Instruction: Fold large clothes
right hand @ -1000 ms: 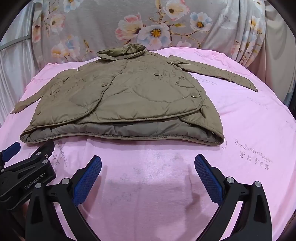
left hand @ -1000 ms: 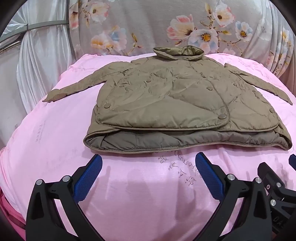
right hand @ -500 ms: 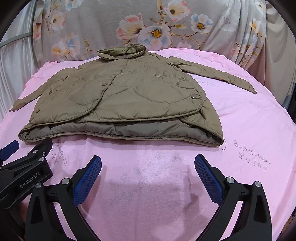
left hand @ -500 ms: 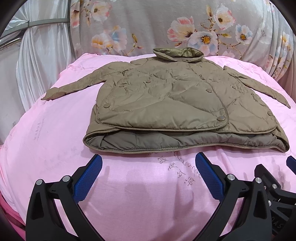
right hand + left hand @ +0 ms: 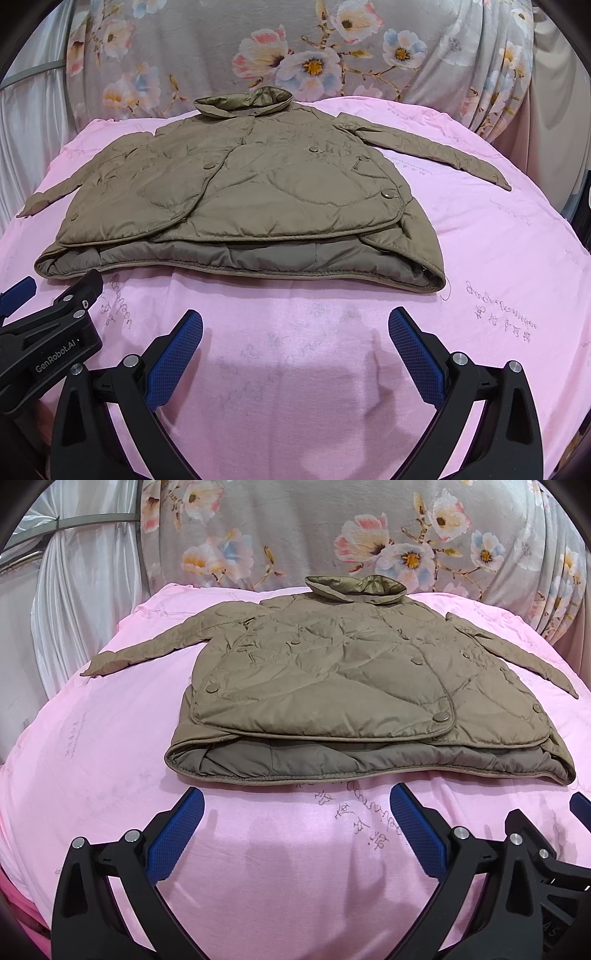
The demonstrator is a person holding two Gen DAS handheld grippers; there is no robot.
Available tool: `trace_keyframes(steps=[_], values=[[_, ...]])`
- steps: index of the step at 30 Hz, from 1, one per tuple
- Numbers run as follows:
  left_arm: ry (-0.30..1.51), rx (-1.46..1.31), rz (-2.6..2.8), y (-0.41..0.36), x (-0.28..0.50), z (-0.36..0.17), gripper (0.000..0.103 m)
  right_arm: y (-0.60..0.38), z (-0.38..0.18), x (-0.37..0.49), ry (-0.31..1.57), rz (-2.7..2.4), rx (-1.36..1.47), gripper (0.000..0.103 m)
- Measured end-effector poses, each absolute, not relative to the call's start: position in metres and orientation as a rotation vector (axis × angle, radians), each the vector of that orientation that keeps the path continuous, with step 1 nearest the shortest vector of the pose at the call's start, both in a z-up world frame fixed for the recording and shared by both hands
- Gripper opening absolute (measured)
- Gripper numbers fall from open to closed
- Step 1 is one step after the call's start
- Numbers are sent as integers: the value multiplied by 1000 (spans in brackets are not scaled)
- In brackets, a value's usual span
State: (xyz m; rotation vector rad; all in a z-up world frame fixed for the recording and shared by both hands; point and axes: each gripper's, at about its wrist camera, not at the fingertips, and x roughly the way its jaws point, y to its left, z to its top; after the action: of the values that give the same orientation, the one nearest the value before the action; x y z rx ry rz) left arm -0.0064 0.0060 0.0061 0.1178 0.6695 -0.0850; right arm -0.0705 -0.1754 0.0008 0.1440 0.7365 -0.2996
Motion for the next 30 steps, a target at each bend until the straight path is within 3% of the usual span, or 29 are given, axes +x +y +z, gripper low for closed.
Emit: trace_keyframes(steps=[30], values=[[670,111,-85,5,-7,8,98,-174,1,-71,730,-302,139,98]])
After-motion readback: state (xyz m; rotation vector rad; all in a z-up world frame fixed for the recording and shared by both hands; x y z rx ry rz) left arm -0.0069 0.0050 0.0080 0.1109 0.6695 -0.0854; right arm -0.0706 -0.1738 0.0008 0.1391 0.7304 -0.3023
